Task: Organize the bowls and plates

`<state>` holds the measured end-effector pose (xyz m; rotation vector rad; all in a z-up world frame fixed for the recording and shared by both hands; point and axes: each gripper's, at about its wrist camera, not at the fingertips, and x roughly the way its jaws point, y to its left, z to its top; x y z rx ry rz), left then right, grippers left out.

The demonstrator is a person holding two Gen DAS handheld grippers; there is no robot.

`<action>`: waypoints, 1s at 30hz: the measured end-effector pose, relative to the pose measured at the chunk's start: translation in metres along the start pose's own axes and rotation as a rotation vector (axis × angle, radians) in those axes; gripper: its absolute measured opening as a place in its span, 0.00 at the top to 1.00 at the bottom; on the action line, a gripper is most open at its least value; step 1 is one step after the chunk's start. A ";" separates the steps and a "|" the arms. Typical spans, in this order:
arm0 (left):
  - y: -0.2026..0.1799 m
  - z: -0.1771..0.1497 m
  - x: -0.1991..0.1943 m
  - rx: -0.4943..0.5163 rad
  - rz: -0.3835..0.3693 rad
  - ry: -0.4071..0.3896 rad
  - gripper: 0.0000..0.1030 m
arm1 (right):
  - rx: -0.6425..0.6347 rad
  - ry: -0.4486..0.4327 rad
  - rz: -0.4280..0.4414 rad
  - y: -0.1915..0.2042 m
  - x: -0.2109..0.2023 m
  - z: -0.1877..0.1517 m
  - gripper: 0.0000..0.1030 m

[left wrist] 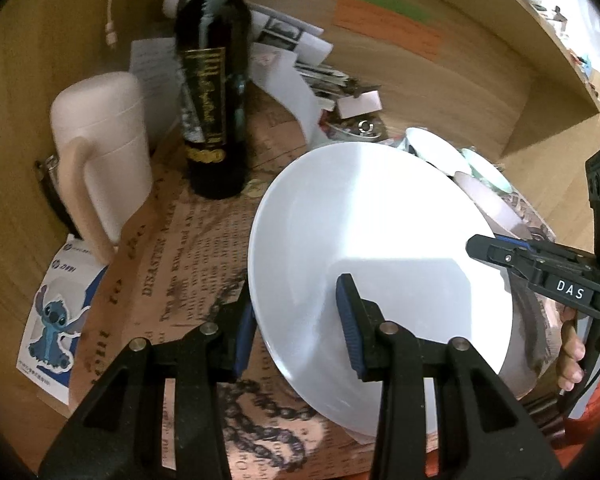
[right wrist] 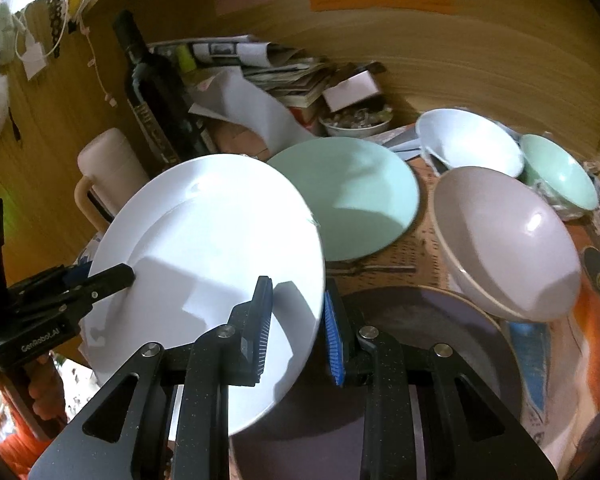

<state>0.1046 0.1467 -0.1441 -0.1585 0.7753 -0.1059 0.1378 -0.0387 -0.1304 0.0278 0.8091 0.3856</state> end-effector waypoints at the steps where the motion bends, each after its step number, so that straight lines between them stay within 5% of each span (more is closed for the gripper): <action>1: -0.002 0.000 0.000 0.003 -0.003 0.000 0.63 | 0.002 -0.002 -0.003 -0.002 -0.002 -0.001 0.78; 30: -0.103 -0.019 -0.003 0.126 -0.041 0.040 0.63 | 0.092 -0.002 -0.045 -0.074 -0.061 -0.058 0.78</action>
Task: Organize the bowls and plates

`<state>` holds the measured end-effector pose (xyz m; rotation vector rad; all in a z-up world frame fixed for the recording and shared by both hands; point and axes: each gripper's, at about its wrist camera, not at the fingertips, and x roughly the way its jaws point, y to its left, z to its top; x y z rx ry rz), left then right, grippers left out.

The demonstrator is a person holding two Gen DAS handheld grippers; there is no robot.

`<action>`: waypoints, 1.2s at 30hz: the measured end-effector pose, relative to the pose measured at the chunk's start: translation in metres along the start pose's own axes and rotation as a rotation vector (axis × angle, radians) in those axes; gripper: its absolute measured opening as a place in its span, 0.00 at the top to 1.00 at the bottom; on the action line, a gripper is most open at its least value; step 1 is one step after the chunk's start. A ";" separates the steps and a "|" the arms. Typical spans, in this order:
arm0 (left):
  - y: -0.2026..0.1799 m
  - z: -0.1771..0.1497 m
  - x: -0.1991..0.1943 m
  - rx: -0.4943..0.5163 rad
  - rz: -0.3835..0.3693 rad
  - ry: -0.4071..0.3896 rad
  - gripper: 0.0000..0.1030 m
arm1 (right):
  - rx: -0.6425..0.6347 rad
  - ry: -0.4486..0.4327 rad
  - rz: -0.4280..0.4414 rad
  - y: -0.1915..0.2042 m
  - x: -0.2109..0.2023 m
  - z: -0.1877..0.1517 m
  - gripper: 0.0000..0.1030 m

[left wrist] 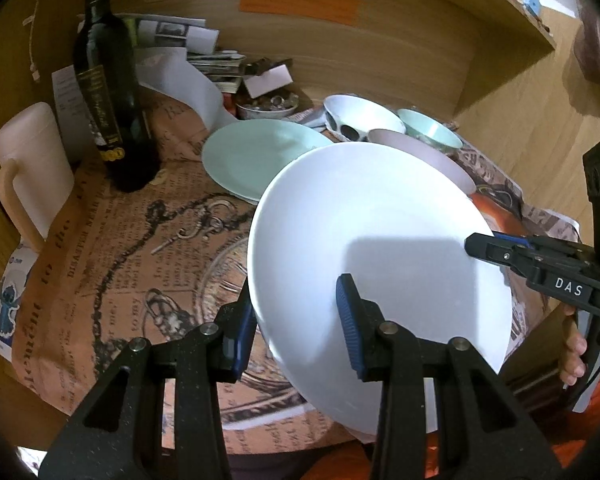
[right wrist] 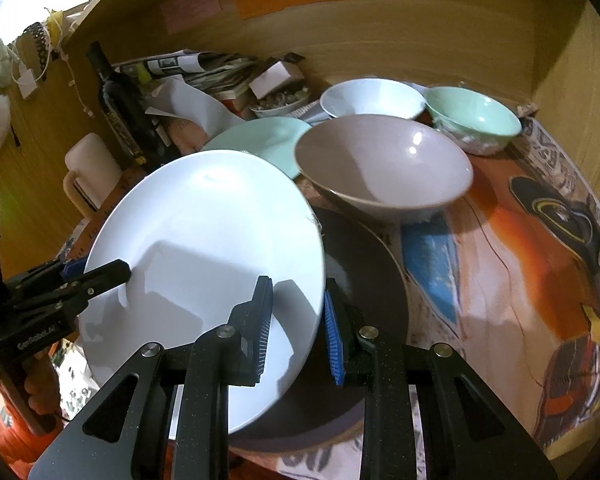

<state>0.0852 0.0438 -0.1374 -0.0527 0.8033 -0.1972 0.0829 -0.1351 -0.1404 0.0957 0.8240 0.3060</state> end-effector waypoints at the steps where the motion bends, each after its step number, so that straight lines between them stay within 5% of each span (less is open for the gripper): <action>1: -0.002 -0.001 0.000 0.002 -0.001 0.002 0.63 | 0.002 0.001 0.000 -0.002 -0.001 -0.001 0.78; 15: -0.033 -0.008 0.017 0.027 -0.014 0.056 0.63 | 0.054 0.035 -0.010 -0.035 -0.001 -0.020 0.78; 29: -0.023 -0.002 0.038 0.001 -0.029 0.107 0.62 | 0.065 0.045 0.002 -0.038 0.008 -0.020 0.78; 36: -0.026 0.000 0.045 0.053 0.017 0.107 0.62 | 0.079 0.038 0.000 -0.039 0.009 -0.015 0.78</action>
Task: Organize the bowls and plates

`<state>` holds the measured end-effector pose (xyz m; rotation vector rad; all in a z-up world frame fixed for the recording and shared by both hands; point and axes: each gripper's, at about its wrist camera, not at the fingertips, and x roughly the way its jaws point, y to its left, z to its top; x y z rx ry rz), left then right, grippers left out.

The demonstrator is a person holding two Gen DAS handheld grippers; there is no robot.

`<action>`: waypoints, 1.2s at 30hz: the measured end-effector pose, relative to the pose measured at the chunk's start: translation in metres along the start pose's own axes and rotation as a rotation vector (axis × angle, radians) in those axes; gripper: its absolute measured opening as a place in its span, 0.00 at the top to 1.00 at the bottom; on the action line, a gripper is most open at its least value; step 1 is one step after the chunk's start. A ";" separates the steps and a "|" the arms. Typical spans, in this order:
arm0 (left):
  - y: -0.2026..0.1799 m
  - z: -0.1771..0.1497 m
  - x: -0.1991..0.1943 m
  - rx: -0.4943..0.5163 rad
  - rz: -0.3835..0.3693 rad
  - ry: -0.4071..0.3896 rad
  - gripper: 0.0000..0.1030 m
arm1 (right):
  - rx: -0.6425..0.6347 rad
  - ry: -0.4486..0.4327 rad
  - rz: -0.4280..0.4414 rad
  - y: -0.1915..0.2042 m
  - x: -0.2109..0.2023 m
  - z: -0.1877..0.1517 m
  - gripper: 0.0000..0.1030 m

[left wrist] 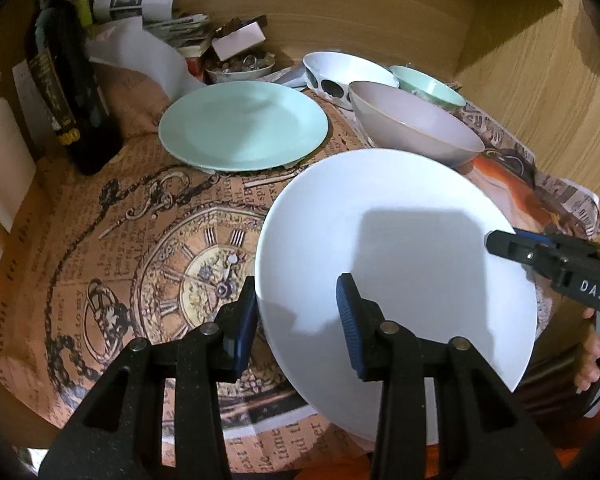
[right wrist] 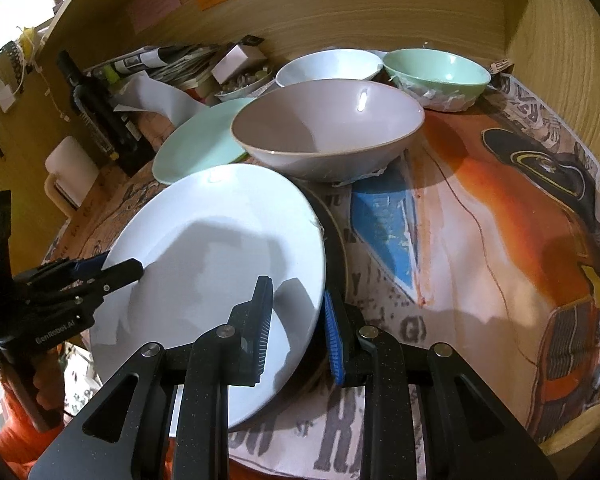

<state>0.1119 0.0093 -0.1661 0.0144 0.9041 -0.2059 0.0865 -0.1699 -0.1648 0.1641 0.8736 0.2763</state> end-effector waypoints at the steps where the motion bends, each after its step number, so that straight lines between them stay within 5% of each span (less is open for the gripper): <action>1: 0.000 0.000 0.001 0.001 0.001 0.000 0.62 | 0.004 0.000 0.003 -0.001 0.000 0.001 0.78; 14: -0.002 0.006 0.010 0.032 0.002 0.028 0.62 | 0.018 -0.009 0.011 -0.005 -0.006 0.000 0.80; 18: -0.005 0.007 0.012 0.047 0.012 0.014 0.62 | -0.008 -0.049 -0.072 -0.004 -0.011 0.000 0.79; 25: -0.004 0.010 0.015 0.048 0.001 0.016 0.61 | -0.027 -0.050 -0.075 -0.003 -0.011 0.002 0.79; 30: 0.006 0.015 0.001 0.033 0.008 -0.026 0.57 | -0.036 -0.079 -0.062 0.003 -0.020 0.009 0.77; 36: 0.016 0.025 -0.027 0.028 0.041 -0.130 0.39 | -0.067 -0.145 -0.044 0.016 -0.033 0.026 0.67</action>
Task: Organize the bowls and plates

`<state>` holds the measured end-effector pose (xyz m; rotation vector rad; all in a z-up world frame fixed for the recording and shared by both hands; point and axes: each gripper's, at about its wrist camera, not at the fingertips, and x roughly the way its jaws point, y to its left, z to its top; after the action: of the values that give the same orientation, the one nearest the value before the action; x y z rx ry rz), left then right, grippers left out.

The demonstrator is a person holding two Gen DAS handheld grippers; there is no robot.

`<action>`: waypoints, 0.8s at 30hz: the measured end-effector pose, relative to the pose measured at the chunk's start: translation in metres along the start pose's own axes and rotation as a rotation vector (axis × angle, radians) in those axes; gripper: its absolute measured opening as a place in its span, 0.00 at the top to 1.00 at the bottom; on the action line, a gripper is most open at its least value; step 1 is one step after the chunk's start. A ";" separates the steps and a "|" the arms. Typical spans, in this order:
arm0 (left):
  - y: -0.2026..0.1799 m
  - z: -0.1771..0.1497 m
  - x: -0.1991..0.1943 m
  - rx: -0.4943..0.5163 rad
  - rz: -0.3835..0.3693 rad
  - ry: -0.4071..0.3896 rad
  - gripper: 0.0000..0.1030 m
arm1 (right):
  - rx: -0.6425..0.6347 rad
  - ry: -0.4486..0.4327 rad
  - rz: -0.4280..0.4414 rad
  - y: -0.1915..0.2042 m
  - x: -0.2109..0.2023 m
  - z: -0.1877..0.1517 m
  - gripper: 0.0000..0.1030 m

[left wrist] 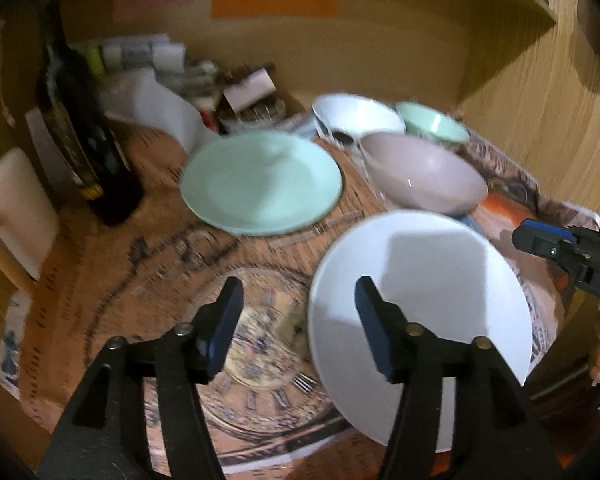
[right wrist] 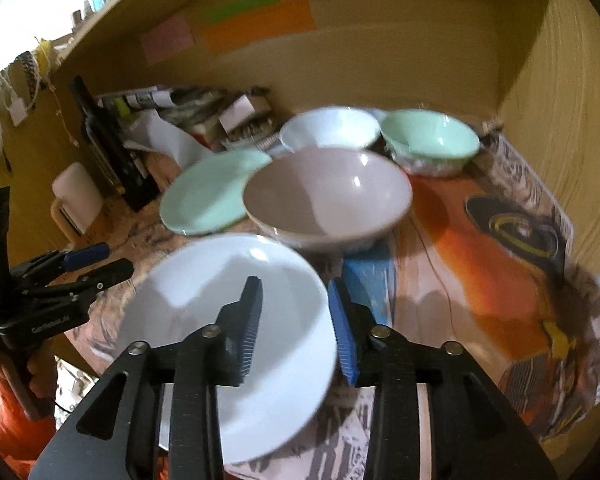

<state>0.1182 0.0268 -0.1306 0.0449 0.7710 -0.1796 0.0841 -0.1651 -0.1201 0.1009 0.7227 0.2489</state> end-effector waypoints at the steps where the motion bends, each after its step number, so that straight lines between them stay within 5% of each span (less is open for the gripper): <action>1: 0.003 0.002 -0.004 -0.004 0.005 -0.015 0.36 | -0.007 -0.012 0.002 0.002 -0.001 0.004 0.64; 7: 0.021 0.021 -0.023 -0.029 0.029 -0.094 0.11 | -0.052 -0.084 0.020 0.019 -0.005 0.035 0.48; 11: 0.034 0.035 -0.029 -0.050 0.063 -0.135 0.09 | -0.068 -0.111 0.049 0.029 0.000 0.059 0.37; 24: 0.080 0.073 -0.010 -0.100 0.123 -0.131 0.05 | -0.197 -0.064 0.027 0.056 0.068 0.119 0.37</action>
<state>0.1757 0.0995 -0.0729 -0.0141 0.6436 -0.0271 0.2018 -0.0944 -0.0646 -0.0680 0.6301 0.3398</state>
